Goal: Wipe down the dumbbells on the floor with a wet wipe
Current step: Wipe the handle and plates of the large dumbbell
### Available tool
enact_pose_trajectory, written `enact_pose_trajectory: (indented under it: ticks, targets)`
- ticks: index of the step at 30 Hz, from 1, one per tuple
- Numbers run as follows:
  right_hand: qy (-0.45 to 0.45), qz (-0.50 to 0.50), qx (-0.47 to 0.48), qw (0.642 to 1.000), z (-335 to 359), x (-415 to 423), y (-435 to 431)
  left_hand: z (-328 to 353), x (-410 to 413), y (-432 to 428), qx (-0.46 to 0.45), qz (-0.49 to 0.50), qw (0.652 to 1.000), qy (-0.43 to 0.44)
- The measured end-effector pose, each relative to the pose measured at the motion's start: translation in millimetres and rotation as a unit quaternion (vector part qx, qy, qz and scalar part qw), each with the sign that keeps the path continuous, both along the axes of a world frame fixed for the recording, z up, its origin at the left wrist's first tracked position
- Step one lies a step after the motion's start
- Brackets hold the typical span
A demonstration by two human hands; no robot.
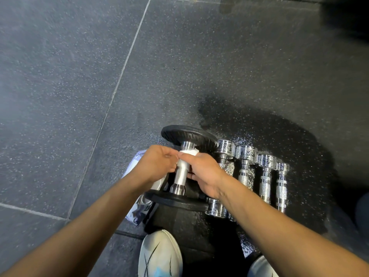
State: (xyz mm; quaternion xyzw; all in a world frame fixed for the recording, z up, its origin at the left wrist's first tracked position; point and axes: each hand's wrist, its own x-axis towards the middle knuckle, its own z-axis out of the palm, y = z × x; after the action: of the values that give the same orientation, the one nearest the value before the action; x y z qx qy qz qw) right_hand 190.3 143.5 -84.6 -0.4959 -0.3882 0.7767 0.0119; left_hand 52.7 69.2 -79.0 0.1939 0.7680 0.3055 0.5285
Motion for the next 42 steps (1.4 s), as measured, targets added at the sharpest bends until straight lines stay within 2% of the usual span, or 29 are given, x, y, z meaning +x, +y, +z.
enact_pose_trajectory:
  ticks: [4, 7, 13, 16, 19, 22, 24, 27, 31, 34, 36, 38, 40, 42]
  targets:
    - [0.05, -0.115, -0.037, 0.991, 1, -8, 2, 0, 5, 7, 0.061, 0.111, 0.992, -0.021]
    - [0.056, -0.113, -0.048, 0.991, -1, -8, -1, 1, 3, 5, 0.08, 0.106, 0.991, -0.026]
    - [-0.04, 0.067, 0.009, 0.997, -2, 9, -1, 14, -11, -5, -0.015, -0.077, 0.996, 0.043]
    - [-0.088, 0.168, 0.044, 0.981, -3, 14, -3, 18, -14, -9, -0.077, -0.193, 0.974, 0.085]
    - [-0.124, 0.23, 0.075, 0.962, 1, 16, -7, 22, -12, -11, -0.099, -0.26, 0.953, 0.122]
    - [-0.153, 0.302, 0.133, 0.932, 8, 17, -8, 25, -12, -11, -0.1, -0.307, 0.937, 0.135]
    - [-0.175, 0.368, 0.176, 0.896, 16, 18, -5, 28, -15, -10, -0.105, -0.332, 0.927, 0.137]
    - [-0.171, 0.441, 0.204, 0.857, 34, 21, 3, 36, -18, -8, -0.119, -0.406, 0.897, 0.126]
    - [-0.164, 0.444, 0.142, 0.869, 40, 22, 9, 41, -21, -4, -0.153, -0.469, 0.852, 0.175]
    - [-0.179, 0.446, 0.16, 0.862, 31, 23, 5, 40, -20, -5, -0.156, -0.455, 0.856, 0.19]
    - [-0.171, 0.423, 0.181, 0.871, 27, 22, -3, 36, -15, -6, -0.149, -0.466, 0.847, 0.209]
    - [-0.141, 0.369, 0.154, 0.906, 24, 23, -11, 34, -9, -8, -0.138, -0.484, 0.83, 0.241]
    - [-0.107, 0.284, 0.067, 0.95, 21, 23, -14, 29, -7, -9, -0.129, -0.463, 0.834, 0.27]
    - [-0.1, 0.246, 0.028, 0.964, 21, 25, -10, 30, -7, -9, -0.118, -0.438, 0.84, 0.298]
